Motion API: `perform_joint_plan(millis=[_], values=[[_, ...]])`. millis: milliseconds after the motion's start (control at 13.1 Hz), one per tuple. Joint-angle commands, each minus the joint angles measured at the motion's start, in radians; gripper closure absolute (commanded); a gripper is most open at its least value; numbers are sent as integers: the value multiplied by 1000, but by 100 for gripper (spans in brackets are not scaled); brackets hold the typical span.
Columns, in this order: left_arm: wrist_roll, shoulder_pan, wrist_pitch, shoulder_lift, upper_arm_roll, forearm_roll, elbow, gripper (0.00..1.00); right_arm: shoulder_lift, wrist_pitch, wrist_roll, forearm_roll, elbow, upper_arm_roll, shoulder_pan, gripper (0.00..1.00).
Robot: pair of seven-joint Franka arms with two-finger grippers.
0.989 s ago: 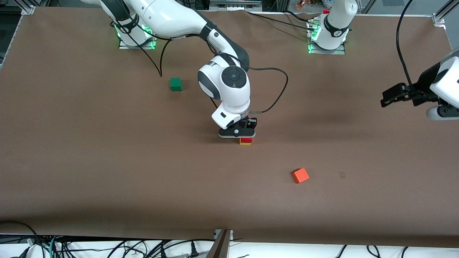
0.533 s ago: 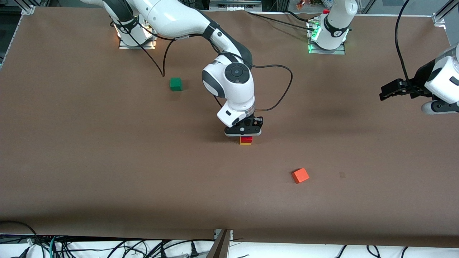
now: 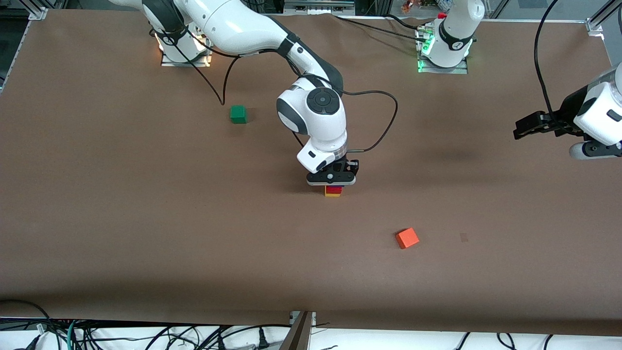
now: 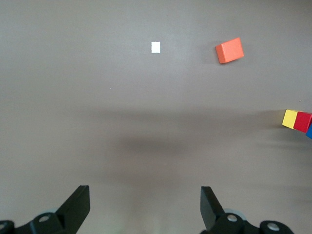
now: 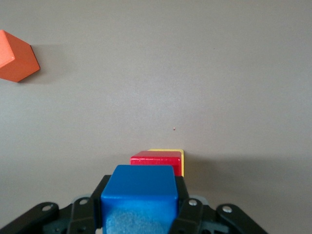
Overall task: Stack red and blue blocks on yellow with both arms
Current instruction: 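Lower the blue cube onto the red cube with the right gripper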
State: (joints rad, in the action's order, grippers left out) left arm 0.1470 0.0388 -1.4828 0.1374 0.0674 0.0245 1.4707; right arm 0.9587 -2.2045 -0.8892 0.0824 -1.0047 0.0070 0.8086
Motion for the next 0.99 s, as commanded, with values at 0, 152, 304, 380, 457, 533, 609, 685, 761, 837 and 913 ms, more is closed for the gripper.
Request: perform_joint_plan(millis=[0, 152, 304, 380, 457, 533, 609, 685, 761, 837, 913], values=[[-24, 13, -5, 14, 5, 8, -12, 0, 14, 31, -20, 14, 38, -7, 6, 82], [-26, 13, -5, 31, 5, 6, -36, 0, 12, 48, -19, 14, 38, -7, 6, 82], [-26, 12, -5, 31, 5, 6, -43, 0, 11, 58, -19, 14, 38, -9, 6, 79], [-24, 12, -5, 31, 5, 6, -43, 0, 11, 60, -19, 13, 38, -9, 6, 79], [-24, 12, -5, 33, 5, 6, -43, 0, 11, 60, -19, 13, 38, -7, 6, 78], [-24, 12, -5, 33, 5, 6, -43, 0, 9, 60, -17, 13, 38, -7, 6, 72], [-24, 12, -5, 33, 5, 6, -43, 0, 11, 55, -17, 13, 38, -7, 4, 66], [-24, 10, -5, 33, 5, 6, -43, 0, 11, 52, -16, 11, 38, -5, 4, 57], [-23, 9, -5, 33, 5, 6, -43, 0, 11, 52, -16, 11, 38, -4, 3, 51], [-23, 9, -5, 33, 6, 6, -44, 0, 11, 52, -16, 11, 38, -2, 1, 49], [-23, 9, -5, 33, 6, 6, -43, 0, 11, 52, -16, 11, 38, -2, -2, 49]])
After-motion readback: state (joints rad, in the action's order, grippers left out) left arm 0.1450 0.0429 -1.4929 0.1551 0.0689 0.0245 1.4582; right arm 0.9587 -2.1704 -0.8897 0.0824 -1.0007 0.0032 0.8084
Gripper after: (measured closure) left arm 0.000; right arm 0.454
